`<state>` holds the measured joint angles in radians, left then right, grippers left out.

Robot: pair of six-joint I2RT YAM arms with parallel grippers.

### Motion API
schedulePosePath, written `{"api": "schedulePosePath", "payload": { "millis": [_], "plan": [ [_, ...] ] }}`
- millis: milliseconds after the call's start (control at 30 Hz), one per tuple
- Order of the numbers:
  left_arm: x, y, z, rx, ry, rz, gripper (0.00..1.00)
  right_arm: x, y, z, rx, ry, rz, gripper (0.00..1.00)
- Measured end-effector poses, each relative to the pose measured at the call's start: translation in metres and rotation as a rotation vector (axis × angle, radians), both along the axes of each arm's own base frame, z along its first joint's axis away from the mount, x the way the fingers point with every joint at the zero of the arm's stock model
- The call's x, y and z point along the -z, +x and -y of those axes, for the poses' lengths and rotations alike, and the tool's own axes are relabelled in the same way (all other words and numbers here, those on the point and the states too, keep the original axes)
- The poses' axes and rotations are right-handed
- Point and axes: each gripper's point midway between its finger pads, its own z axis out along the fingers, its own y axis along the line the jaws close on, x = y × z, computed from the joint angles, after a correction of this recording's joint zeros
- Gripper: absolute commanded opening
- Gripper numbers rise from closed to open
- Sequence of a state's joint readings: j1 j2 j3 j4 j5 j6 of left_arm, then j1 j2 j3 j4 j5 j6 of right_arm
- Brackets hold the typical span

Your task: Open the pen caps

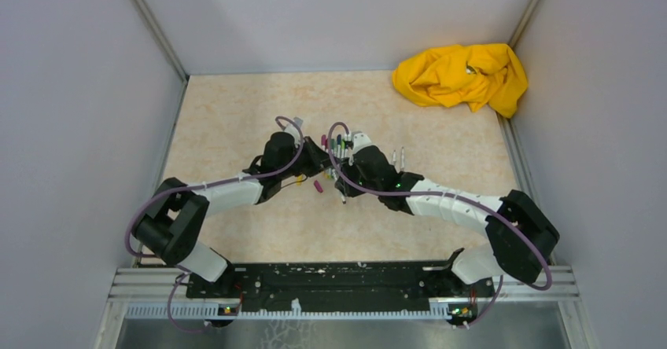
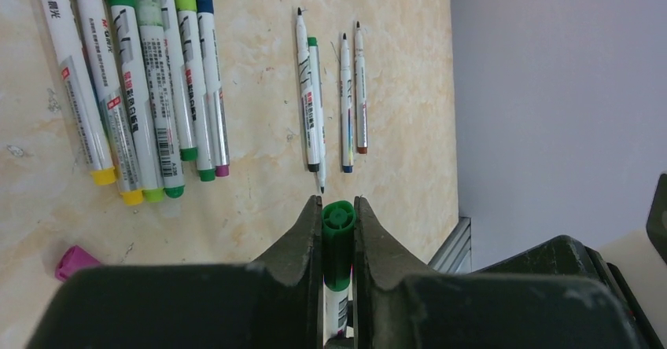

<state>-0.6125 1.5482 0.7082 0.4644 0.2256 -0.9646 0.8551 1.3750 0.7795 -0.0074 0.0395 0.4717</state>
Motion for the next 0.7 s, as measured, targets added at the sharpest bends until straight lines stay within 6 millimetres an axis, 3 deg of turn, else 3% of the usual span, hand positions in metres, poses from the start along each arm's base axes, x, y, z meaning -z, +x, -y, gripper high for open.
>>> {"api": "schedulePosePath", "payload": {
  "millis": [300,367,433,700],
  "plan": [
    [-0.005,-0.006,0.002,0.035,-0.013,0.022,0.00,0.003,0.003,-0.005,-0.005,0.008,0.003,0.20],
    [-0.005,-0.006,0.002,0.037,-0.014,0.024,0.00,0.004,0.003,-0.006,-0.006,0.006,0.001,0.14],
    [-0.005,-0.006,0.002,0.038,-0.014,0.026,0.00,0.005,0.005,-0.008,-0.006,0.007,-0.001,0.00],
    [0.000,0.000,-0.006,0.002,0.007,0.025,0.00,0.011,0.007,-0.011,-0.005,0.002,-0.009,0.00]
  ]
}}
